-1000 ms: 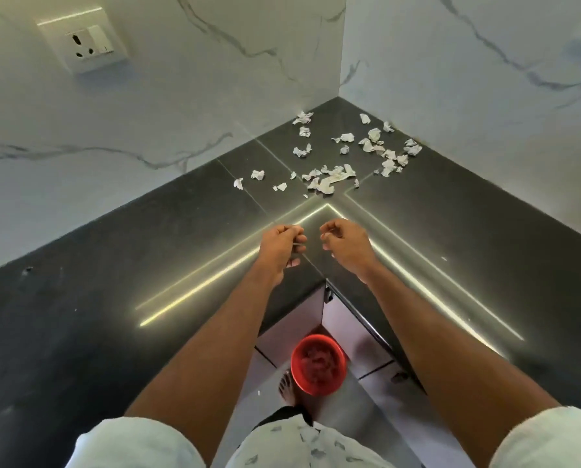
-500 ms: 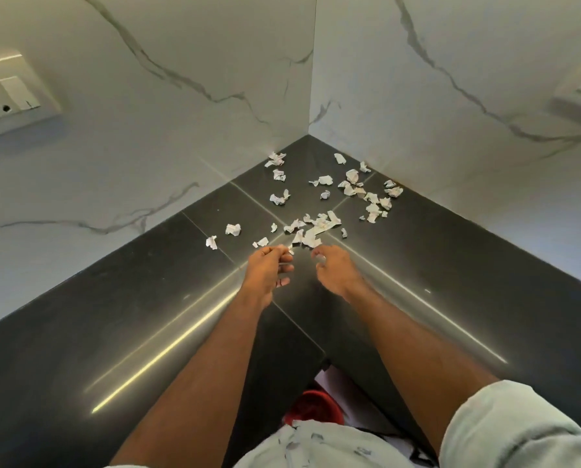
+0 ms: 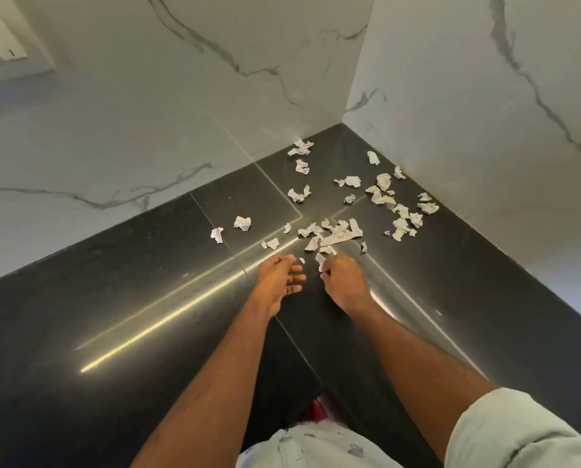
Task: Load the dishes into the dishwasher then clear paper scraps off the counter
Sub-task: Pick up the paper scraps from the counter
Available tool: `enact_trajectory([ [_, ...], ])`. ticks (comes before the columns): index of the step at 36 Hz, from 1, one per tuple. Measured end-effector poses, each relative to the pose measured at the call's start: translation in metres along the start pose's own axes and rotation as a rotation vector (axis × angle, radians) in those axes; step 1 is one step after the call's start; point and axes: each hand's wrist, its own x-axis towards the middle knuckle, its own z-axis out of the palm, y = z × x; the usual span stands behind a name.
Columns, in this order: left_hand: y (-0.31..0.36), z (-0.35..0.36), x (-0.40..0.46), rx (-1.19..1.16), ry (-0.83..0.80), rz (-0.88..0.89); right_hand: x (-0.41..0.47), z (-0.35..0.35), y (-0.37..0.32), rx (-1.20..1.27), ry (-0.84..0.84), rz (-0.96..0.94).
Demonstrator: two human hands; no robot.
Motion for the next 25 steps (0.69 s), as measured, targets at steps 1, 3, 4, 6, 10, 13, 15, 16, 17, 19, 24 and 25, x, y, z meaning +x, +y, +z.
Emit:
enact_trajectory([
  [1,-0.002,0.003,0.001,0.007,-0.007,-0.01,0.0,0.001,0.002,0.027,0.002,0.003],
  [3,-0.004,0.008,0.003,0.005,-0.015,-0.022,-0.001,0.003,0.006,0.106,0.025,0.026],
  [4,-0.005,0.01,0.005,-0.001,-0.01,-0.031,0.0,0.003,0.007,0.139,0.035,0.042],
  [6,-0.008,0.013,0.008,-0.011,0.007,-0.053,0.004,0.003,0.009,0.199,0.041,0.061],
  [10,-0.023,0.015,0.015,-0.02,0.032,-0.086,0.011,0.008,0.011,0.208,-0.018,-0.028],
  [13,-0.028,0.016,0.019,-0.046,0.061,-0.078,0.014,0.012,0.01,0.13,-0.043,-0.075],
  [15,-0.028,0.015,0.02,-0.08,0.066,-0.079,0.012,0.011,0.005,0.147,-0.064,-0.052],
  [16,-0.029,0.014,0.02,-0.104,0.069,-0.084,0.009,0.01,0.002,0.183,-0.08,-0.036],
  [17,-0.029,0.011,0.021,-0.131,0.073,-0.094,0.006,0.009,-0.001,0.247,-0.086,-0.022],
  [19,-0.028,0.007,0.021,-0.184,0.078,-0.129,0.0,0.006,-0.006,0.421,-0.098,-0.009],
  [24,-0.017,0.008,0.029,-0.158,0.048,-0.187,-0.004,-0.003,-0.006,0.67,-0.196,-0.072],
  [25,-0.016,0.01,0.031,-0.159,0.035,-0.187,-0.002,-0.005,-0.005,0.693,-0.203,-0.078],
])
